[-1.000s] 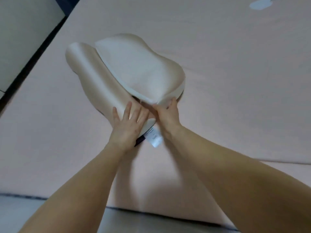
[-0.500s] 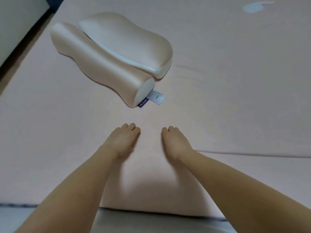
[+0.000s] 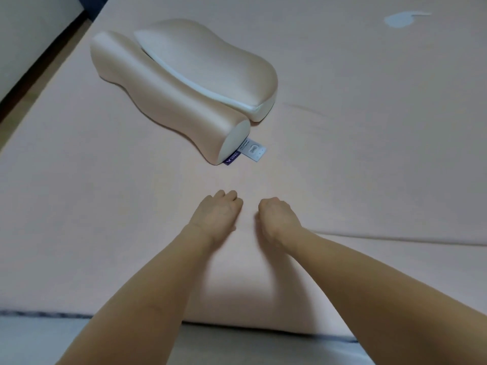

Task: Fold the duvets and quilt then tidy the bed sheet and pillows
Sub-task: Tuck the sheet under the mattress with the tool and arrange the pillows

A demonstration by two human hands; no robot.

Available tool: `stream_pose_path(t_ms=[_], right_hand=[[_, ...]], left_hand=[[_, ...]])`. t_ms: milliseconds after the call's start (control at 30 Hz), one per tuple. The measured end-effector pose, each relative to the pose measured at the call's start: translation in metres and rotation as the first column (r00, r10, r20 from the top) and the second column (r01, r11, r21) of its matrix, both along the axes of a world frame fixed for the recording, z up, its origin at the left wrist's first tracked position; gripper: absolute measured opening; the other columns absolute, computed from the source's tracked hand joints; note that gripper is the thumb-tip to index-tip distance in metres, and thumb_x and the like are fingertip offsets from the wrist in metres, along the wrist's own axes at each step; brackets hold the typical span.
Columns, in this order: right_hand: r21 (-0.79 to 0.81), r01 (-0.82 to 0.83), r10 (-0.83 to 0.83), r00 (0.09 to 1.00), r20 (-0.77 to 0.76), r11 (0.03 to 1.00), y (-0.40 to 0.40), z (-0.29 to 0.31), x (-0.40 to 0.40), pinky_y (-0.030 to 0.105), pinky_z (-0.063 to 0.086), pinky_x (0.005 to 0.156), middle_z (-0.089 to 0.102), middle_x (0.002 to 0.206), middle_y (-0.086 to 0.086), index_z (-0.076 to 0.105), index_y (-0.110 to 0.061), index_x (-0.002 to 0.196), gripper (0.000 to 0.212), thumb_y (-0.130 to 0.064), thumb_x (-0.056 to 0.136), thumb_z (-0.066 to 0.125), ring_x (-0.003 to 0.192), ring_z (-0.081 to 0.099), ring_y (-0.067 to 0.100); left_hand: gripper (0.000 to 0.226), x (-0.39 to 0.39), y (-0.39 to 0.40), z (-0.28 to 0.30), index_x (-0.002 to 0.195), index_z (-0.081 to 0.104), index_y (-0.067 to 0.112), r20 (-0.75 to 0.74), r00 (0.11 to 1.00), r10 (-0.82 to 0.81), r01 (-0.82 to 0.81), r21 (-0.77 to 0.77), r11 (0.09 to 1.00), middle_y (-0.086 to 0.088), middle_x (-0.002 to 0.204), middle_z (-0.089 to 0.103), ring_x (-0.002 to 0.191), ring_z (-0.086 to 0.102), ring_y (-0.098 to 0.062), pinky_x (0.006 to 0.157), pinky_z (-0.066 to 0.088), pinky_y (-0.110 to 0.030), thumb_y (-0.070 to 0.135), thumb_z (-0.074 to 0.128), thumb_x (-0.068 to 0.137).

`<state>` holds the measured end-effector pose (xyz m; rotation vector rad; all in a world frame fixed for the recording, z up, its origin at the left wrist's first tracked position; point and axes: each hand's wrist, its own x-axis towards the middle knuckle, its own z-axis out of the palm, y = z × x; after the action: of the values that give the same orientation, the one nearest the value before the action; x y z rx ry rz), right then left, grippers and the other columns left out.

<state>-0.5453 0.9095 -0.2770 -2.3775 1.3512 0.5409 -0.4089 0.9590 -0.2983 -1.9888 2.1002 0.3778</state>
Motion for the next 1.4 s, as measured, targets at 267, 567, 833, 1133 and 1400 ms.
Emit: stream_pose_path(t_ms=[267, 567, 833, 1133, 1400], right_hand=[[0.294, -0.084, 0.088, 0.996, -0.001, 0.952, -0.020, -0.006, -0.007, 0.024, 0.038, 0.066, 0.052, 0.081, 0.011, 0.042, -0.011, 0.066, 0.022, 0.000, 0.081, 0.054, 0.078, 0.050, 0.026], [-0.009, -0.182, 0.179, 0.958, 0.222, 0.983, 0.027, -0.013, 0.035, 0.030, 0.032, 0.071, 0.047, 0.114, 0.012, 0.050, -0.007, 0.114, 0.029, 0.000, 0.086, 0.051, 0.105, 0.046, 0.029], [-0.185, -0.178, 0.215, 0.955, 0.205, 0.967, 0.052, -0.035, 0.135, 0.032, 0.038, 0.087, 0.053, 0.118, 0.015, 0.046, -0.003, 0.115, 0.030, 0.006, 0.087, 0.042, 0.108, 0.050, 0.030], [0.060, -0.178, 0.162, 0.963, 0.215, 0.982, 0.038, -0.026, 0.141, 0.032, 0.045, 0.078, 0.058, 0.111, 0.017, 0.057, -0.003, 0.104, 0.025, 0.006, 0.086, 0.042, 0.102, 0.058, 0.035], [-0.112, -0.266, 0.288, 0.903, 0.320, 0.958, -0.020, 0.001, -0.027, 0.039, 0.042, 0.080, 0.050, 0.102, 0.005, 0.053, -0.013, 0.101, 0.016, -0.016, 0.086, 0.048, 0.095, 0.048, 0.026]], left_hand=[[0.023, -0.012, -0.022, -0.002, 0.103, 0.059, 0.009, -0.050, 0.999, -0.012, 0.023, 0.229, 0.973, -0.011, 0.114, 0.056, 0.100, 0.057, -0.029, 0.081, 0.045, -0.030, 0.000, 0.048, 0.086], [0.022, 0.050, 0.004, 0.023, 0.114, 0.050, 0.012, 0.041, 0.997, 0.070, -0.076, 0.175, 0.982, -0.008, 0.117, 0.048, 0.108, 0.052, -0.028, 0.077, 0.039, -0.033, 0.010, 0.043, 0.093], [0.021, 0.123, 0.045, 0.005, 0.108, 0.054, 0.006, 0.116, 0.958, 0.263, -0.276, 0.120, 0.953, -0.014, 0.116, 0.055, 0.108, 0.053, -0.029, 0.081, 0.040, -0.033, 0.007, 0.040, 0.093], [0.019, 0.119, 0.053, 0.005, 0.097, 0.058, 0.015, 0.025, 0.973, 0.231, -0.232, 0.191, 0.954, -0.010, 0.110, 0.060, 0.102, 0.059, -0.030, 0.075, 0.040, -0.030, 0.005, 0.048, 0.085], [0.043, 0.011, 0.017, 0.019, 0.128, 0.046, 0.017, -0.246, 0.964, 0.105, -0.083, 0.094, 0.992, -0.002, 0.124, 0.044, 0.113, 0.044, -0.023, 0.086, 0.041, -0.035, 0.034, 0.059, 0.091]])
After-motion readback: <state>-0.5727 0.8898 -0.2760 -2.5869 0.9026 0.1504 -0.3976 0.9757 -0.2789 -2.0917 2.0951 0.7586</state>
